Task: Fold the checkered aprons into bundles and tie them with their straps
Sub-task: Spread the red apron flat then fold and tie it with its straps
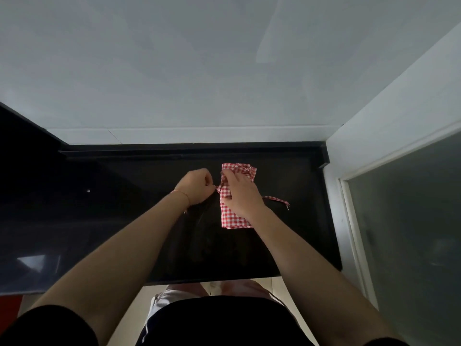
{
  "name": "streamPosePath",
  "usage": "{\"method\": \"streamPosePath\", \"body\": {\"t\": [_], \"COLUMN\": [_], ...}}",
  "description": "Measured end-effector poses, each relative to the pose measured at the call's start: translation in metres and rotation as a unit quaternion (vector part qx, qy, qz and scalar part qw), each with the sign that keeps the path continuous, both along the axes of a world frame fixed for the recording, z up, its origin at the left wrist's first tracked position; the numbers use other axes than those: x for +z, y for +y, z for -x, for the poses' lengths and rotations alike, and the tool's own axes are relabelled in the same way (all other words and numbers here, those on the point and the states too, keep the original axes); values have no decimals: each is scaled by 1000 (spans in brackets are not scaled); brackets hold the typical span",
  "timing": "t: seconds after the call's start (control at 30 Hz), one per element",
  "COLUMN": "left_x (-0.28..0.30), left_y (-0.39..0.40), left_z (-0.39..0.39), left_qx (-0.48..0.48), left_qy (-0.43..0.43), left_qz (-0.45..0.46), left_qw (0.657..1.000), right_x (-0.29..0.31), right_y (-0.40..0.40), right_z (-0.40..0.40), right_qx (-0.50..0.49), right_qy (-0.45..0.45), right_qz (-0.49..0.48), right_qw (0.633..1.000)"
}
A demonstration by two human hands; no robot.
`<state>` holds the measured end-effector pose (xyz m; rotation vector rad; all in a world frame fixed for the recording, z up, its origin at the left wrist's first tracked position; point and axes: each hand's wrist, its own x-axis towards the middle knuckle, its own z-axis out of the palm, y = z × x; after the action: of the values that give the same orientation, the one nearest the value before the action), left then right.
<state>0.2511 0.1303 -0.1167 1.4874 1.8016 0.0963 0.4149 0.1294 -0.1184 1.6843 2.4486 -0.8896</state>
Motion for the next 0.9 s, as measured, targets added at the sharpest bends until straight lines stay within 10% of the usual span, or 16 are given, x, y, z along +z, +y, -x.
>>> {"method": "streamPosePath", "body": {"t": [0.23, 0.47, 0.9], "left_x": [8, -1, -1], "left_y": [-12, -20, -17], "left_z": [-49, -65, -60], "left_qx": [-130, -153, -131], "left_qy": [15, 120, 178], "left_qz": [-44, -70, -13], "left_qw": [990, 978, 975], "right_x": [19, -13, 1], "right_y": [20, -1, 6], "right_z": [-46, -83, -110], "right_qx": [-232, -122, -122], "right_qy": [194, -122, -205], "right_qz": [132, 29, 170], "right_qw": [944, 985, 956]}}
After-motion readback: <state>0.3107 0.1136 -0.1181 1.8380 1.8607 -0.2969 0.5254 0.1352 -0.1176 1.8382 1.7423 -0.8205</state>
